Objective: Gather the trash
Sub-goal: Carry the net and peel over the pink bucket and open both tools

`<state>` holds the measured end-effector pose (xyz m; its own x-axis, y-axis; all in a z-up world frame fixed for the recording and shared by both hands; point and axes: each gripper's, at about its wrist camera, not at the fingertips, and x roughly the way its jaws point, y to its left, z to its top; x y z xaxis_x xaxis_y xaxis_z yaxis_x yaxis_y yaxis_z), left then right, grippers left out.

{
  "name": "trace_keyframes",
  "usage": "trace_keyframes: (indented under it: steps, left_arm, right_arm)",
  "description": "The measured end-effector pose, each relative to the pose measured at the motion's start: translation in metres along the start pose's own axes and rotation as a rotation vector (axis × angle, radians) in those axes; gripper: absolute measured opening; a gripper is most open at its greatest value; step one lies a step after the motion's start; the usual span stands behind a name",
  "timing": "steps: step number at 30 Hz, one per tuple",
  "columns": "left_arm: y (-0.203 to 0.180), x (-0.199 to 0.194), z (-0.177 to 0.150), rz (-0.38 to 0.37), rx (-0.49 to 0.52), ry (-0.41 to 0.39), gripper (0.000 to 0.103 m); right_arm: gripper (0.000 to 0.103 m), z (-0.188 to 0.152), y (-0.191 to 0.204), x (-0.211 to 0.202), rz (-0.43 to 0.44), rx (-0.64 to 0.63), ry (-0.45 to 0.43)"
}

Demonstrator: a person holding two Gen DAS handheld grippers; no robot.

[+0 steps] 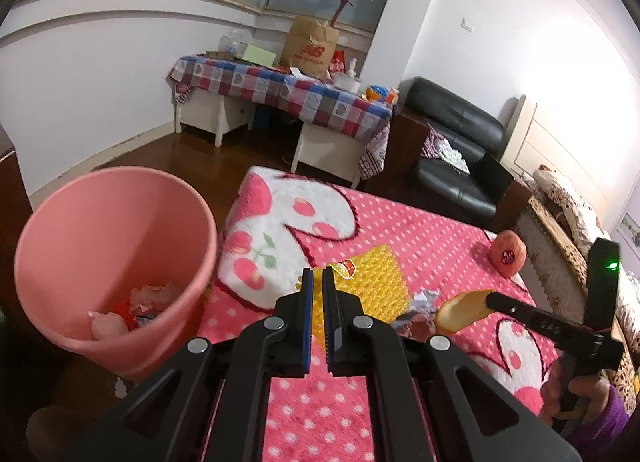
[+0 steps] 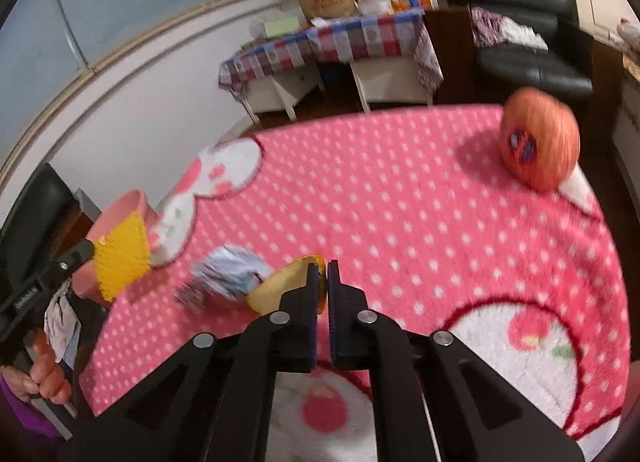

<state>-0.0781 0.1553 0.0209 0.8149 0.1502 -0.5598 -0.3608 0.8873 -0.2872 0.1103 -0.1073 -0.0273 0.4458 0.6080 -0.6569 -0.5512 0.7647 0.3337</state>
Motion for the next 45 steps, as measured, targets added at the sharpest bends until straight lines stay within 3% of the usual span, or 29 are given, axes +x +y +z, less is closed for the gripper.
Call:
trace_keyframes:
  steps: [7, 16, 23, 31, 35, 38, 45]
  left_arm:
    - [0.025, -0.022, 0.013, 0.073, -0.021, -0.091, 0.004]
    - [0.077, -0.048, 0.015, 0.227, -0.078, -0.149, 0.004]
    - [0.117, -0.057, 0.008, 0.315, -0.139, -0.143, 0.004]
    - [0.136, -0.056, -0.002, 0.354, -0.179, -0.121, 0.005]
    - [0.139, -0.054, -0.004, 0.351, -0.193, -0.111, 0.013]
    - [0.136, -0.055, -0.007, 0.362, -0.190, -0.111, 0.034]
    - [0.128, -0.056, -0.004, 0.358, -0.174, -0.119, 0.034]
  right_arm:
    - [0.005, 0.034, 0.045, -0.012, 0.089, -0.075, -0.070]
    - [0.005, 0.050, 0.156, 0.031, 0.253, -0.258, -0.019]
    - [0.005, 0.048, 0.221, 0.073, 0.302, -0.348, 0.049]
    - [0.005, 0.040, 0.243, 0.106, 0.321, -0.354, 0.130]
    - [0.005, 0.035, 0.245, 0.116, 0.337, -0.348, 0.179]
    - [0.008, 0.034, 0.243, 0.121, 0.348, -0.332, 0.204]
    - [0.014, 0.036, 0.234, 0.116, 0.380, -0.304, 0.196]
